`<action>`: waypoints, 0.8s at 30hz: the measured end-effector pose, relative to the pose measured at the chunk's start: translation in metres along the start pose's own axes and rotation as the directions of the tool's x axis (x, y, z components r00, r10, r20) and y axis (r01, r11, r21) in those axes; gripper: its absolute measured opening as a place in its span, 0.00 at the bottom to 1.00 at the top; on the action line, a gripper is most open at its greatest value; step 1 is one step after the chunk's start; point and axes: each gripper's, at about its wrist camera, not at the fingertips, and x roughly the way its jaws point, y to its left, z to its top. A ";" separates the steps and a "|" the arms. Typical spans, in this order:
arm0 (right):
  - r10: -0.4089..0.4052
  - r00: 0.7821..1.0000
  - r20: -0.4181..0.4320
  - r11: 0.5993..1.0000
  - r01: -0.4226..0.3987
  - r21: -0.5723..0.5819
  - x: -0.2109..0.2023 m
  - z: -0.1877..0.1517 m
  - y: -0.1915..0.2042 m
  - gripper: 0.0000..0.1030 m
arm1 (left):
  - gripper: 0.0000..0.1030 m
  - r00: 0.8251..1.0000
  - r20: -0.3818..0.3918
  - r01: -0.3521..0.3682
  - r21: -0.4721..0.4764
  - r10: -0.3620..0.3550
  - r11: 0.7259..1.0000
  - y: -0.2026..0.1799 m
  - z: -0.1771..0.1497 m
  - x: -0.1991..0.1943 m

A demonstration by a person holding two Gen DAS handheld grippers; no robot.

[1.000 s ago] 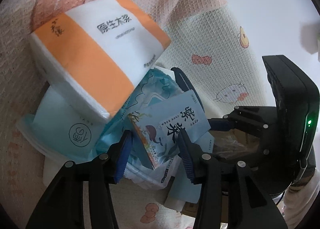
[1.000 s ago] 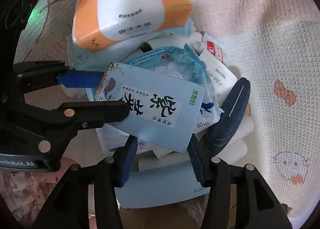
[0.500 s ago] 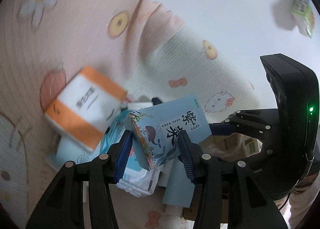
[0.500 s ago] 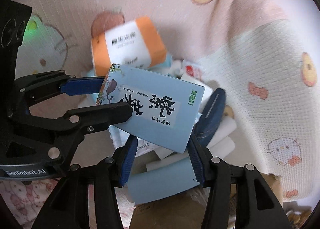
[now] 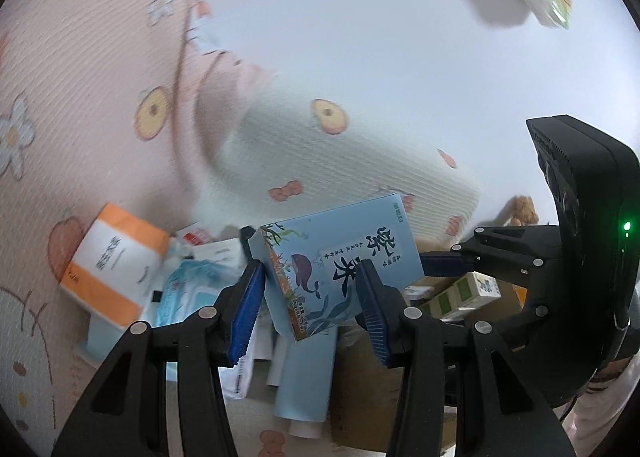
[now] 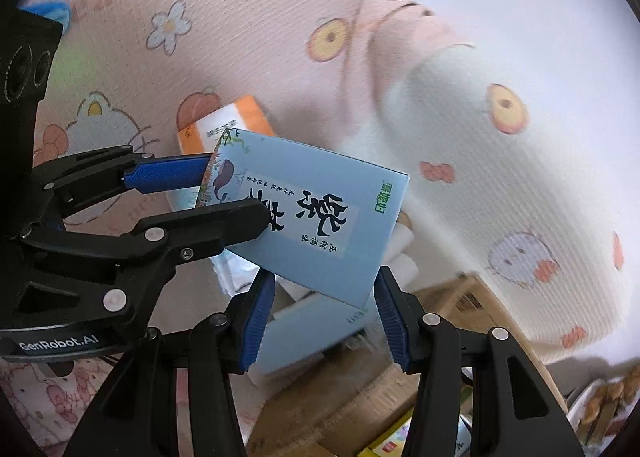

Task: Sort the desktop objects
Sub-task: 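Carry the light-blue box over the cardboard box with the right gripper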

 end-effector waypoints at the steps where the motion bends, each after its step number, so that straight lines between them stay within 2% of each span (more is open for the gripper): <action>1: -0.005 1.000 0.005 1.000 0.005 0.008 0.002 -0.004 -0.008 0.47 | 0.49 1.000 0.001 0.000 0.011 0.000 1.000 -0.006 0.001 0.000; 7: 0.001 0.999 0.042 0.996 -0.005 0.084 -0.016 -0.029 -0.029 0.47 | 0.49 1.000 0.004 -0.001 0.081 0.000 0.997 -0.042 -0.001 0.000; 16: -0.038 0.997 0.073 0.984 0.025 0.178 -0.043 -0.075 -0.066 0.47 | 0.49 0.997 -0.049 0.064 0.140 -0.058 0.988 -0.087 -0.006 0.016; 24: -0.062 0.998 0.026 0.946 0.051 0.321 -0.053 -0.129 -0.104 0.47 | 0.49 0.984 -0.138 0.146 0.228 -0.117 0.963 -0.144 -0.020 0.050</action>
